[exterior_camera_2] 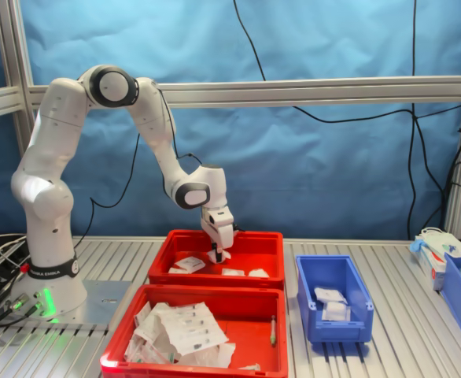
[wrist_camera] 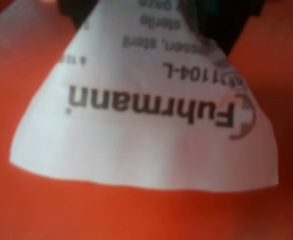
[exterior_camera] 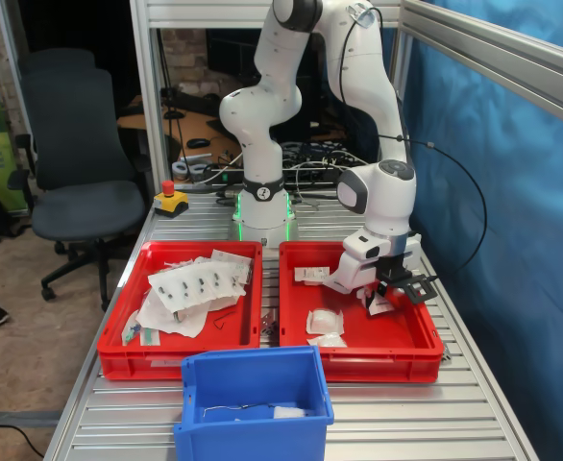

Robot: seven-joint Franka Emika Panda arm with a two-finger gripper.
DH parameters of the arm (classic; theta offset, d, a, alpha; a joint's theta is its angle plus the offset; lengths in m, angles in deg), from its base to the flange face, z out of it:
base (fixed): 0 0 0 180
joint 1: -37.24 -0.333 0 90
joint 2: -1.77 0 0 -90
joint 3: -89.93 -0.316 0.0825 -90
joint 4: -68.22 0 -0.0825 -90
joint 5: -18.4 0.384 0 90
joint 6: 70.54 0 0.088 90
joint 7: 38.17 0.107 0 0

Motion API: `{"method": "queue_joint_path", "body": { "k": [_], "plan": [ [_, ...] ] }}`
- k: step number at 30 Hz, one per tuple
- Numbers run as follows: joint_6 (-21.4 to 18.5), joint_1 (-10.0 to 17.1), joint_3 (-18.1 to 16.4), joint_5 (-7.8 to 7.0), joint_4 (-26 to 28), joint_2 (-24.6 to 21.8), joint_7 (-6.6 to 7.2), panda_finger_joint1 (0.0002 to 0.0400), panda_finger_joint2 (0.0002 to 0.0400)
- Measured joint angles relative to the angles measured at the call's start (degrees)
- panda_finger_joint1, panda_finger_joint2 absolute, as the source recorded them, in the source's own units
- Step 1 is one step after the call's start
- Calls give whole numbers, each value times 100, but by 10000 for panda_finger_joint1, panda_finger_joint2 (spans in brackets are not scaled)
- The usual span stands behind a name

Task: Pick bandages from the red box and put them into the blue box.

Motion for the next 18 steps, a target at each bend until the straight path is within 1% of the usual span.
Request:
{"method": "queue_joint_path", "body": {
  "k": [1,2,7,8,9,13,14,18],
  "plan": [
    [0,-4,6,0,0,0,0,143,143],
    [0,-11,15,0,0,-1,0,94,94],
    [0,-40,67,0,0,-2,0,94,94],
    [0,-52,108,0,0,-3,0,77,77],
    [0,-53,131,0,0,-3,0,77,77],
    [-3,-69,320,0,-1,-24,0,76,76],
    [-16,-70,420,0,-1,-57,0,76,76],
    [-139,-71,666,0,-6,-199,0,76,76]
  ]
}}
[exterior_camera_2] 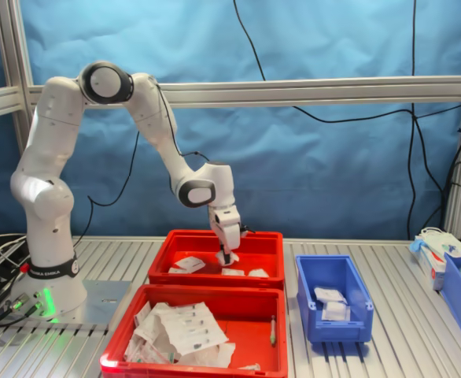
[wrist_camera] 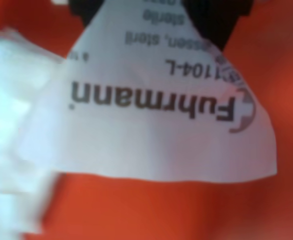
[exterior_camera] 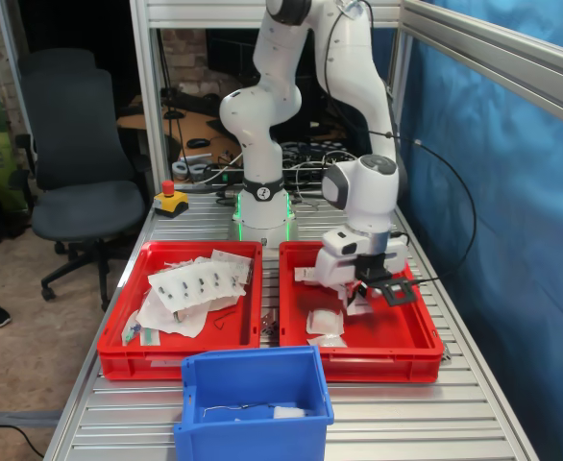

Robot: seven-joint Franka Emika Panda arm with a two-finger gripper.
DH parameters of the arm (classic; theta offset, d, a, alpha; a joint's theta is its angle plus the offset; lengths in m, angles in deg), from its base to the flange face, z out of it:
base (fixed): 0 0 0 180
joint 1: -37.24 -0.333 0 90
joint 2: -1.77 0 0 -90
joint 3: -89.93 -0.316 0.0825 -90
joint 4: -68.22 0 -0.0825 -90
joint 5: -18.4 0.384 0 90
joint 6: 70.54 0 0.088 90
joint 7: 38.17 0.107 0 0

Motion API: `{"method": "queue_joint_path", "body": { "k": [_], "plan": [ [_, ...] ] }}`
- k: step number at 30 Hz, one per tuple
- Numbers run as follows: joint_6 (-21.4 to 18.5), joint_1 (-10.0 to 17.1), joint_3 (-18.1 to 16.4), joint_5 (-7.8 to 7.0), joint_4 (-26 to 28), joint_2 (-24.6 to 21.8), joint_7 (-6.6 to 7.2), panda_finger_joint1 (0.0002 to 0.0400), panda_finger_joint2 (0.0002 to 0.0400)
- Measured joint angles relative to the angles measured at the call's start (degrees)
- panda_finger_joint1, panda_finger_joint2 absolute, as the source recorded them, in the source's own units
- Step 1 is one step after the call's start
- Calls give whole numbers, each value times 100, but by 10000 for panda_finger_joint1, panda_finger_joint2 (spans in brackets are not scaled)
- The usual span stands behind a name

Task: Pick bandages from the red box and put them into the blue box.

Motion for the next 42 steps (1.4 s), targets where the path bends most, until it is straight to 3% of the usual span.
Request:
{"method": "queue_joint_path", "body": {
  "k": [11,13,15,20,30,37,38,42],
  "plan": [
    [-1433,2,984,0,183,-1181,0,76,76],
    [-2054,3,1302,0,485,-1640,0,76,76],
    [-2407,3,1483,0,727,-1856,0,76,76],
    [-2909,4,1790,0,1234,-2061,0,76,76],
    [-3418,8,2553,53,2437,-1849,0,76,76],
    [-3498,67,2865,356,2968,-1289,0,76,76],
    [-3518,112,2942,457,3177,-1006,0,76,76],
    [-3538,181,2991,589,3428,-637,0,76,76]
  ]
}}
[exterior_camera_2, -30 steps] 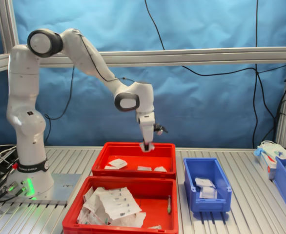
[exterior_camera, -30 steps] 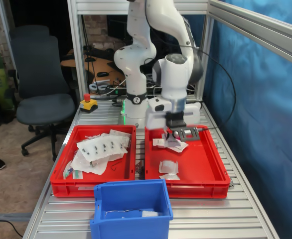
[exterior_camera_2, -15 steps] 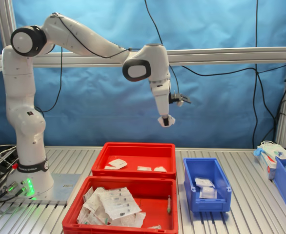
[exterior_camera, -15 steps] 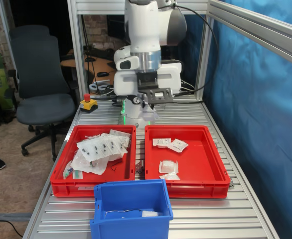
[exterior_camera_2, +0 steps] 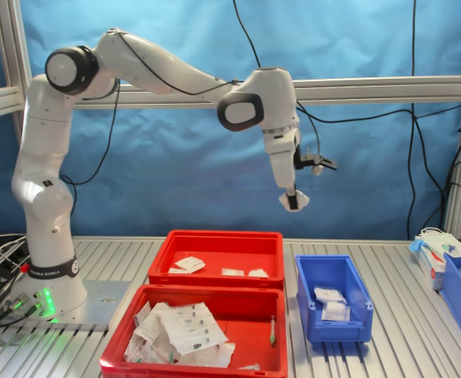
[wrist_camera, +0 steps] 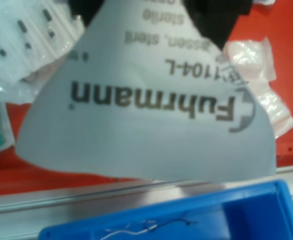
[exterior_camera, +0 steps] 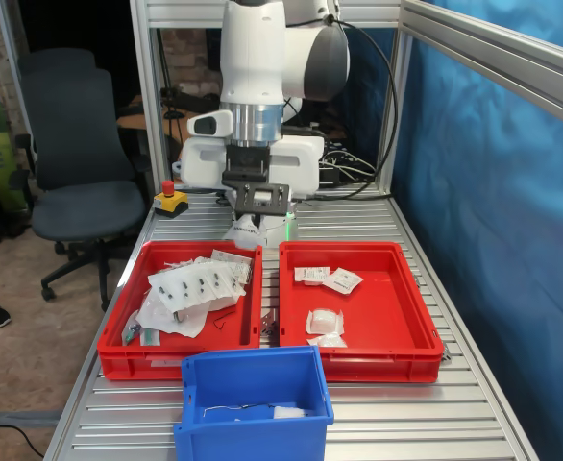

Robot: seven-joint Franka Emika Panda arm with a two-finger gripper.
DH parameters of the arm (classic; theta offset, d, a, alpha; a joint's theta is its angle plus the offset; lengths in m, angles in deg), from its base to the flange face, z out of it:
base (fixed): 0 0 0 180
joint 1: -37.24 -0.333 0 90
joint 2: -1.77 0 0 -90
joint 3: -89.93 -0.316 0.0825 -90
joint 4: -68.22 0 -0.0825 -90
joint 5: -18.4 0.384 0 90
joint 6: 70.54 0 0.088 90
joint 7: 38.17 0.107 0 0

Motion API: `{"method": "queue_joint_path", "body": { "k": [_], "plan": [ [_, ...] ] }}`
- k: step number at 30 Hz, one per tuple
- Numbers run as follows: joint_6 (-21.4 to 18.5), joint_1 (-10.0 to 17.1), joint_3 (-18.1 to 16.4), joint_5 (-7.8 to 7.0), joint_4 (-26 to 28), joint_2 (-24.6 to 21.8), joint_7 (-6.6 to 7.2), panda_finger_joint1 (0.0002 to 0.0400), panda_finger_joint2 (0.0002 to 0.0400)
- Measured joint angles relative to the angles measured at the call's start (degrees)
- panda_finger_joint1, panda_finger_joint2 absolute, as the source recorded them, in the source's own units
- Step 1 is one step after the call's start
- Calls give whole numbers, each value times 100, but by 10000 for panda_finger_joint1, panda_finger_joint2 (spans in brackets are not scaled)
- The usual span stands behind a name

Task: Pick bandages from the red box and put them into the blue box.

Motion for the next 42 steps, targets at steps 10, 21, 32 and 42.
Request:
{"method": "queue_joint_path", "body": {
  "k": [10,21,32,42],
  "plan": [
    [-16,193,30,554,723,1107,0,76,76],
    [103,257,30,793,1200,1920,0,76,76],
    [373,348,30,902,1571,2486,0,76,76],
    [412,442,29,926,1740,2723,0,76,76]
  ]
}}
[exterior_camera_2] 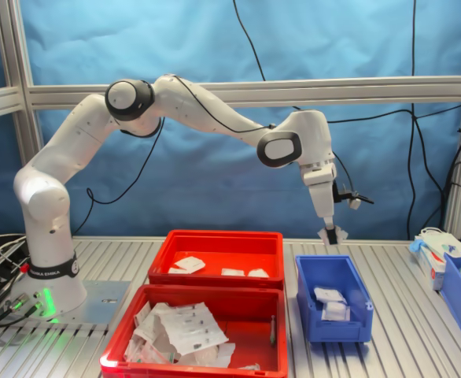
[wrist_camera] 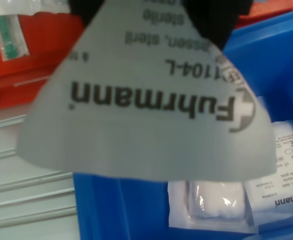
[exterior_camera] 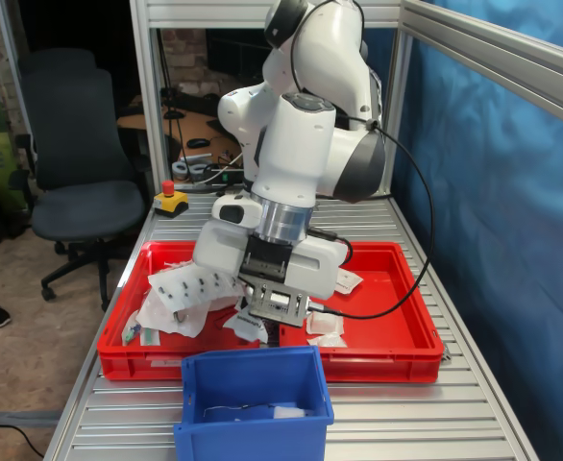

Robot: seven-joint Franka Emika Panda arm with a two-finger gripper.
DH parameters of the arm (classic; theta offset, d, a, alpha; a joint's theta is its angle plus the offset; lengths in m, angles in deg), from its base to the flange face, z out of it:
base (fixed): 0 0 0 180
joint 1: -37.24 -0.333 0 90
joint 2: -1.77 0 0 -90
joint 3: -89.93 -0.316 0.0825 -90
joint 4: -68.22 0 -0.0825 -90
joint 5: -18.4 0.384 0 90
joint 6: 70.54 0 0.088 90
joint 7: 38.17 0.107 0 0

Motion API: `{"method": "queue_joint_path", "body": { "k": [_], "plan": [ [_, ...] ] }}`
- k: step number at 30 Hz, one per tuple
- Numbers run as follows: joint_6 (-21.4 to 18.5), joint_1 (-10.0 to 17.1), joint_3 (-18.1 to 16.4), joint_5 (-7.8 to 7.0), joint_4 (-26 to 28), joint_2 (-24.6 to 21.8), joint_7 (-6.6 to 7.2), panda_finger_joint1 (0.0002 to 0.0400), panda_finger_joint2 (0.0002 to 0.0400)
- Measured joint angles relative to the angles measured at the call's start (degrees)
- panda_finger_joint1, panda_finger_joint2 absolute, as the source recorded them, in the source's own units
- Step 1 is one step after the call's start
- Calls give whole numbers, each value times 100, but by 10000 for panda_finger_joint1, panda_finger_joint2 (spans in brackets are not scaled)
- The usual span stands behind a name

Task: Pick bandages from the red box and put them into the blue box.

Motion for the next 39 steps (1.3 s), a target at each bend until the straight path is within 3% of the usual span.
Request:
{"method": "queue_joint_path", "body": {
  "k": [11,12,15,16,20,21,25,26,29,30,33,34,39],
  "plan": [
    [13,43,27,8,129,19,0,87,87],
    [15,46,35,9,151,19,0,137,137],
    [19,49,51,11,180,19,0,137,137],
    [20,50,55,11,185,19,0,187,187],
    [23,52,66,11,197,19,0,187,187],
    [23,53,68,11,200,19,0,237,237],
    [24,53,69,11,203,19,0,237,237],
    [26,53,69,11,205,19,0,287,287],
    [26,53,69,11,211,19,0,287,287],
    [27,53,69,11,216,19,0,338,338],
    [35,53,69,11,221,19,0,338,338],
    [37,53,69,11,222,19,0,383,383],
    [46,53,69,11,230,18,0,397,397]
  ]
}}
